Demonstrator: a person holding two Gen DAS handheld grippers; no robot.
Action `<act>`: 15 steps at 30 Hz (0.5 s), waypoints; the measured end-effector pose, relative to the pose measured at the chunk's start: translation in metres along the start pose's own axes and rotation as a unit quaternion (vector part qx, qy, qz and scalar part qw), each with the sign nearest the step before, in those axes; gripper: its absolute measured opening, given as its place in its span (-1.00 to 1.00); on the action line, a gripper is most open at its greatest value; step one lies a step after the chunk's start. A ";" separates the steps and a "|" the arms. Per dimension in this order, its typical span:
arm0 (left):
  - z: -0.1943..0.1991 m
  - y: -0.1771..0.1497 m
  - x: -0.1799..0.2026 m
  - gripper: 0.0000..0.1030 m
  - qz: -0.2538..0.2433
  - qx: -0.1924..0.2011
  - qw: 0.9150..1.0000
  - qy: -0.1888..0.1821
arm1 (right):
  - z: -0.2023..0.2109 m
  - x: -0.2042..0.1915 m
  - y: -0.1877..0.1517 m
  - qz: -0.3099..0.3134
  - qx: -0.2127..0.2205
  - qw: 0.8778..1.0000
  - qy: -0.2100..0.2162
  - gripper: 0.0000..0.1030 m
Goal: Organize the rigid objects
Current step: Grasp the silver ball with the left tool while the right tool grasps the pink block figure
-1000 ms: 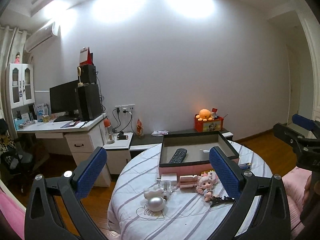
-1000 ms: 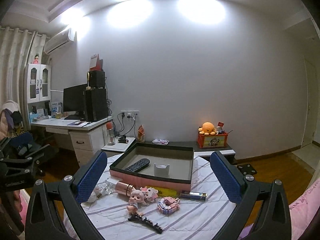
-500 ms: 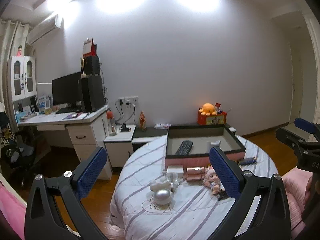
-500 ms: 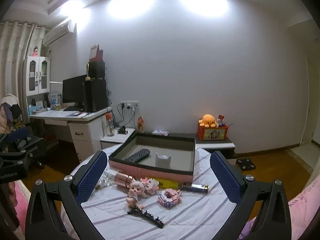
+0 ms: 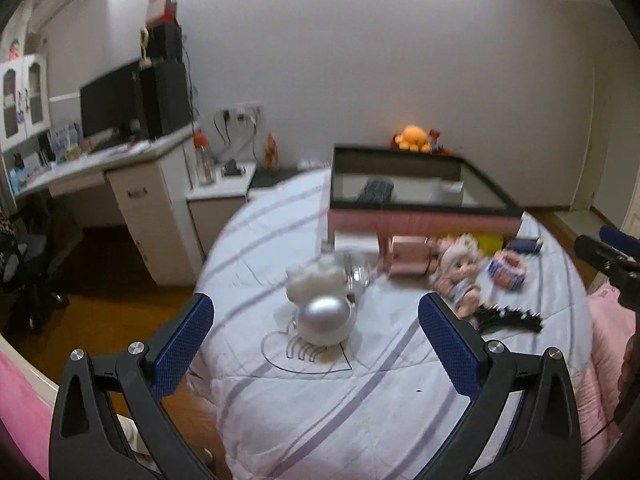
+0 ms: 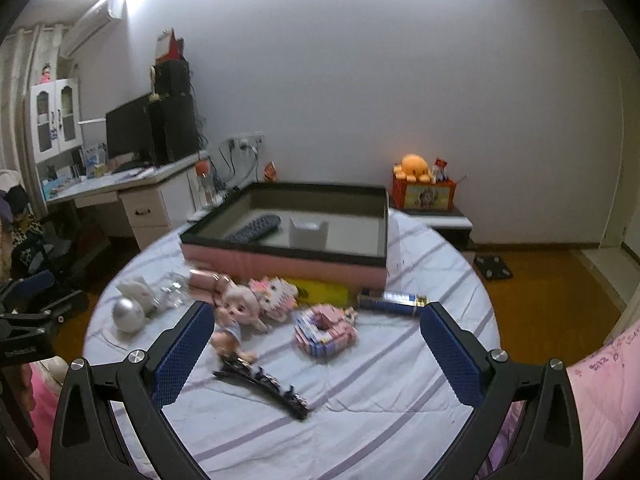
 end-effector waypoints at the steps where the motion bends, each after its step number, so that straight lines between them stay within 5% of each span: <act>1: -0.008 -0.004 -0.001 1.00 0.001 -0.008 1.000 0.001 | -0.006 0.003 -0.004 -0.004 -0.008 1.000 -0.002 1.00; 7: -0.049 -0.020 -0.002 0.95 0.015 -0.047 0.999 0.003 | -0.030 0.014 -0.019 -0.015 -0.041 0.999 -0.007 1.00; 15: -0.077 -0.030 -0.009 0.13 0.035 -0.089 0.995 -0.023 | -0.052 0.024 -0.026 -0.024 -0.066 0.997 -0.007 1.00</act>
Point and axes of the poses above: each gripper's, at about its wrist camera, not at the fingertips, and z roughly against the way its jaws point, x to its right, y to its top, the point moved 1 cm from there along -z, roughly the way its jaws point, and after that the axes turned 14 degrees about x, right-handed, at the moved point
